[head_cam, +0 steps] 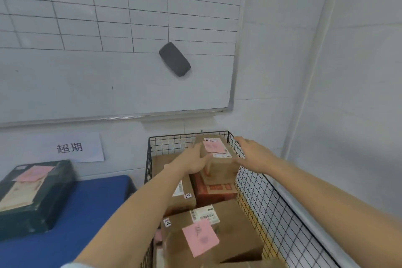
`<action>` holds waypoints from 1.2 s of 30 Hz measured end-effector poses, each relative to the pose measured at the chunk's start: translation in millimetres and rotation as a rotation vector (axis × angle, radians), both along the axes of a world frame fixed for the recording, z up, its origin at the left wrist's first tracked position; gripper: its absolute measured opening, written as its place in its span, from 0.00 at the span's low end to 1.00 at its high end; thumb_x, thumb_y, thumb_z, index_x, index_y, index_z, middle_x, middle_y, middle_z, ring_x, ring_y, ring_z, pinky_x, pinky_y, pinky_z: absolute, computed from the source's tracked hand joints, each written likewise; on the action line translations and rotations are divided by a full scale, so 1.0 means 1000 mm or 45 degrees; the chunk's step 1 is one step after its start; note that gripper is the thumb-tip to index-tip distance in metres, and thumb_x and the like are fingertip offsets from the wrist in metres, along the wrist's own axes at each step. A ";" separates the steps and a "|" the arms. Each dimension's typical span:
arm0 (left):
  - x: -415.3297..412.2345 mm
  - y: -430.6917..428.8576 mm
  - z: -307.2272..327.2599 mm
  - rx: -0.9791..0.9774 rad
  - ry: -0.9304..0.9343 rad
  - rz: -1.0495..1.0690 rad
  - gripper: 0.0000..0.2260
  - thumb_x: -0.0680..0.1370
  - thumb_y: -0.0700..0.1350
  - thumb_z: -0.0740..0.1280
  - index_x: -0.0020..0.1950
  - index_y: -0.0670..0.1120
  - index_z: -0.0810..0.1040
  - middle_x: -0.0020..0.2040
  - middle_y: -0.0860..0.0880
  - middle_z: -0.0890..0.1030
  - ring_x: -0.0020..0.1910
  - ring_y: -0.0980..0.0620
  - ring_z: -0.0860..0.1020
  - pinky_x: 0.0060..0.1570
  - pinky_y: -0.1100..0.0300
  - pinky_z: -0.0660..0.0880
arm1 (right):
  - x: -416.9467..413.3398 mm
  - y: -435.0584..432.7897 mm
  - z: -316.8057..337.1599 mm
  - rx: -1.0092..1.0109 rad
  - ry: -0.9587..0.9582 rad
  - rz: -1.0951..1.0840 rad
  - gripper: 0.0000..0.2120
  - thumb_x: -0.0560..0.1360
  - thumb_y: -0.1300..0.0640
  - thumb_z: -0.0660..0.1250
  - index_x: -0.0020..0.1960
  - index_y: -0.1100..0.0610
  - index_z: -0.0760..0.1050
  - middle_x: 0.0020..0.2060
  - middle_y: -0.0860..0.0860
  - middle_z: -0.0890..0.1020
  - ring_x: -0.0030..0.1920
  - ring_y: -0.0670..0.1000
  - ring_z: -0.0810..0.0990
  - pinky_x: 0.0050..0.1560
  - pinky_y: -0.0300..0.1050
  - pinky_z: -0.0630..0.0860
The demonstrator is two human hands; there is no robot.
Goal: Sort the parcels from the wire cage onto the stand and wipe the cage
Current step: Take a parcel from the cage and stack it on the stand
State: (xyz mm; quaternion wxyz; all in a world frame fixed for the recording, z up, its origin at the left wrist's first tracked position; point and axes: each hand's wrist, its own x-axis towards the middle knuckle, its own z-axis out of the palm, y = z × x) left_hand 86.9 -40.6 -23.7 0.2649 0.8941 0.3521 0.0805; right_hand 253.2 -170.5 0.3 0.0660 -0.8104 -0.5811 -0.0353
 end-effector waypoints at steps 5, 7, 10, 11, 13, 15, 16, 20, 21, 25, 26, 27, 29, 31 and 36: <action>0.038 0.008 -0.021 -0.006 0.072 0.032 0.29 0.81 0.60 0.53 0.78 0.46 0.53 0.74 0.42 0.62 0.71 0.41 0.65 0.68 0.46 0.65 | 0.021 0.026 -0.018 -0.071 -0.114 -0.012 0.28 0.78 0.46 0.63 0.72 0.58 0.60 0.66 0.55 0.73 0.64 0.56 0.73 0.58 0.52 0.74; 0.054 0.010 -0.030 -0.030 0.092 0.069 0.30 0.81 0.59 0.51 0.79 0.47 0.49 0.77 0.41 0.56 0.74 0.39 0.59 0.71 0.43 0.60 | 0.029 0.034 -0.025 -0.056 -0.034 -0.008 0.28 0.79 0.46 0.62 0.73 0.58 0.59 0.67 0.55 0.72 0.65 0.56 0.72 0.58 0.51 0.74; 0.073 0.011 -0.044 -0.034 0.150 0.148 0.31 0.82 0.58 0.51 0.79 0.48 0.42 0.79 0.42 0.46 0.76 0.37 0.51 0.73 0.41 0.56 | 0.038 0.048 -0.037 -0.060 0.045 0.066 0.31 0.79 0.49 0.61 0.76 0.54 0.52 0.66 0.55 0.73 0.63 0.56 0.72 0.56 0.50 0.74; 0.078 0.012 -0.047 -0.019 0.165 0.176 0.31 0.82 0.58 0.51 0.79 0.48 0.41 0.78 0.42 0.44 0.76 0.37 0.51 0.73 0.41 0.56 | 0.043 0.054 -0.041 -0.058 0.067 0.089 0.33 0.78 0.48 0.61 0.77 0.53 0.49 0.65 0.55 0.73 0.62 0.56 0.73 0.55 0.51 0.76; 0.087 0.015 -0.051 0.017 0.182 0.220 0.31 0.82 0.59 0.50 0.79 0.49 0.41 0.78 0.40 0.44 0.75 0.36 0.52 0.72 0.41 0.57 | 0.052 0.067 -0.053 -0.072 0.158 0.106 0.35 0.77 0.47 0.61 0.78 0.51 0.49 0.65 0.55 0.74 0.61 0.56 0.74 0.56 0.53 0.77; 0.093 0.018 -0.057 -0.008 0.152 0.256 0.30 0.82 0.58 0.50 0.79 0.49 0.42 0.78 0.40 0.46 0.75 0.36 0.55 0.71 0.42 0.59 | 0.060 0.078 -0.066 -0.097 0.241 0.104 0.33 0.77 0.46 0.61 0.77 0.54 0.51 0.66 0.56 0.73 0.61 0.56 0.75 0.58 0.53 0.77; 0.096 0.020 -0.060 -0.042 0.135 0.269 0.30 0.82 0.58 0.50 0.79 0.50 0.41 0.78 0.39 0.47 0.74 0.36 0.57 0.71 0.42 0.61 | 0.060 0.080 -0.071 -0.108 0.276 0.096 0.32 0.78 0.46 0.60 0.77 0.55 0.52 0.67 0.56 0.73 0.62 0.57 0.75 0.59 0.52 0.76; 0.097 0.024 -0.070 -0.265 0.091 0.282 0.33 0.82 0.57 0.52 0.77 0.51 0.34 0.78 0.38 0.48 0.72 0.37 0.63 0.71 0.43 0.61 | 0.066 0.087 -0.086 -0.117 0.434 0.063 0.31 0.80 0.45 0.57 0.77 0.54 0.51 0.67 0.56 0.73 0.61 0.56 0.77 0.59 0.49 0.76; 0.096 0.023 -0.071 -0.314 0.069 0.269 0.33 0.82 0.56 0.53 0.77 0.51 0.33 0.78 0.38 0.50 0.72 0.38 0.64 0.71 0.44 0.61 | 0.068 0.088 -0.088 -0.124 0.474 0.069 0.30 0.80 0.44 0.57 0.77 0.53 0.51 0.67 0.55 0.74 0.61 0.56 0.77 0.59 0.49 0.76; 0.092 0.019 -0.064 -0.419 -0.035 0.251 0.37 0.82 0.50 0.58 0.76 0.49 0.30 0.77 0.42 0.59 0.71 0.42 0.67 0.70 0.48 0.64 | 0.064 0.082 -0.086 -0.085 0.568 0.158 0.28 0.81 0.48 0.59 0.77 0.50 0.53 0.68 0.53 0.74 0.62 0.55 0.76 0.59 0.46 0.75; 0.091 0.018 -0.060 -0.421 -0.052 0.256 0.38 0.81 0.49 0.59 0.76 0.48 0.30 0.75 0.43 0.62 0.69 0.43 0.68 0.69 0.49 0.66 | 0.061 0.079 -0.081 -0.048 0.573 0.183 0.29 0.80 0.49 0.60 0.77 0.51 0.53 0.68 0.53 0.73 0.63 0.55 0.76 0.61 0.47 0.75; 0.088 0.018 -0.054 -0.412 -0.062 0.259 0.39 0.81 0.49 0.60 0.76 0.48 0.30 0.74 0.43 0.65 0.68 0.44 0.70 0.67 0.51 0.68 | 0.059 0.077 -0.076 -0.002 0.577 0.209 0.30 0.80 0.49 0.62 0.77 0.52 0.53 0.69 0.52 0.73 0.64 0.55 0.75 0.62 0.49 0.75; 0.078 0.019 -0.041 -0.361 -0.110 0.247 0.41 0.80 0.49 0.63 0.76 0.47 0.31 0.72 0.45 0.69 0.65 0.45 0.73 0.64 0.55 0.70 | 0.053 0.075 -0.065 0.076 0.577 0.271 0.32 0.79 0.49 0.63 0.77 0.51 0.52 0.70 0.50 0.72 0.65 0.54 0.75 0.63 0.50 0.74; 0.063 0.019 -0.027 -0.321 -0.144 0.263 0.44 0.78 0.50 0.65 0.77 0.48 0.32 0.71 0.45 0.70 0.64 0.44 0.73 0.64 0.54 0.69 | 0.042 0.073 -0.054 0.117 0.564 0.331 0.33 0.78 0.50 0.64 0.77 0.51 0.51 0.70 0.50 0.72 0.65 0.53 0.75 0.63 0.52 0.75; 0.017 0.011 -0.010 -0.244 -0.072 0.345 0.47 0.76 0.56 0.67 0.76 0.51 0.31 0.76 0.39 0.53 0.71 0.41 0.64 0.71 0.52 0.58 | 0.005 0.067 -0.041 0.135 0.552 0.440 0.34 0.78 0.49 0.64 0.77 0.49 0.50 0.71 0.50 0.69 0.70 0.52 0.69 0.67 0.50 0.69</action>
